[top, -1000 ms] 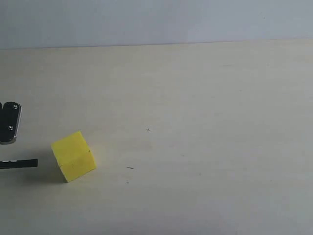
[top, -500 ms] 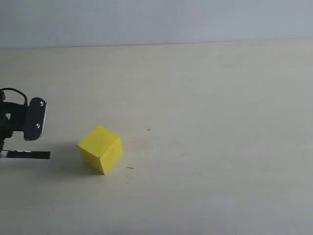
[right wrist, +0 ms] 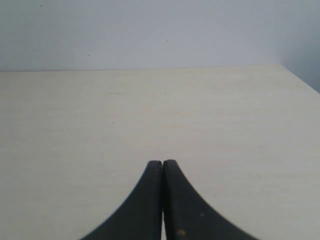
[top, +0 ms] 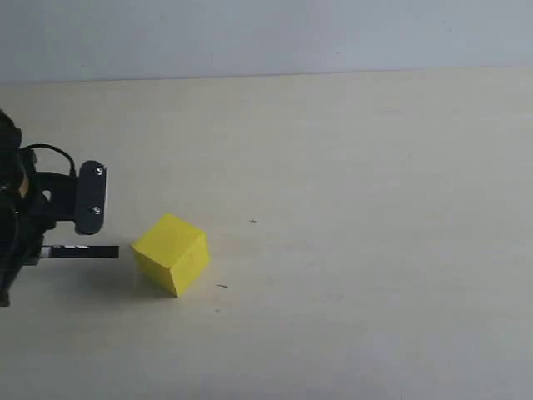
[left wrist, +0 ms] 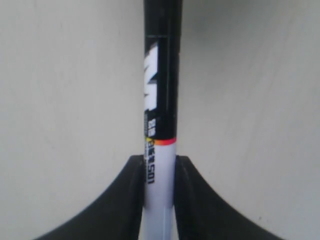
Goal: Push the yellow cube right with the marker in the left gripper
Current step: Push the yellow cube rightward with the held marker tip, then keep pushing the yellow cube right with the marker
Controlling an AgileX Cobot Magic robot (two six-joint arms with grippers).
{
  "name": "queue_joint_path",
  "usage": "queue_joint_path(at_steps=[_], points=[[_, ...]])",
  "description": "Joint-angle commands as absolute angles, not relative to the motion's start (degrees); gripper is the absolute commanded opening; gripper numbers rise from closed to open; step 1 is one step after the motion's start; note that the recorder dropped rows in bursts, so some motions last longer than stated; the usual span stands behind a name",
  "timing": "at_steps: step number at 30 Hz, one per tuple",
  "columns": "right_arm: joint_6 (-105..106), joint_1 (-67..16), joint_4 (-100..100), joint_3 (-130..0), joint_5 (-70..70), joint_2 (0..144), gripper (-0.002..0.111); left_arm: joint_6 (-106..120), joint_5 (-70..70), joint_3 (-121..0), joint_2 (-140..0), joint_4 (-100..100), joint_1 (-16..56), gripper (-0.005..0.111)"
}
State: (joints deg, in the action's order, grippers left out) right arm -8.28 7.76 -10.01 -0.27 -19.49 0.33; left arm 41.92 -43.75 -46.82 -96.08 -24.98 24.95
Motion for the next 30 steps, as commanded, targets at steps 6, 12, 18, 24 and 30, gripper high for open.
queue_joint_path(at_steps=[6,12,18,24,30], points=[[-8.2,8.1,-10.5,0.0,-19.1,0.0,0.000,38.2,-43.5,-47.3,-96.0,-23.7,36.9,0.000],[-8.2,8.1,-10.5,0.0,-19.1,0.0,0.000,34.2,-47.4,-47.4,-95.5,-26.9,35.9,0.000],[-8.2,8.1,-10.5,0.0,-19.1,0.0,0.000,31.0,-47.3,-47.4,-96.6,-26.6,35.9,0.000],[-8.2,8.1,-10.5,0.0,-19.1,0.0,0.000,31.0,-43.5,-50.6,-100.8,-19.3,37.4,0.000],[-8.2,8.1,-10.5,0.0,-19.1,0.0,0.000,26.3,-50.1,-56.2,-102.0,-22.2,39.5,0.000]])
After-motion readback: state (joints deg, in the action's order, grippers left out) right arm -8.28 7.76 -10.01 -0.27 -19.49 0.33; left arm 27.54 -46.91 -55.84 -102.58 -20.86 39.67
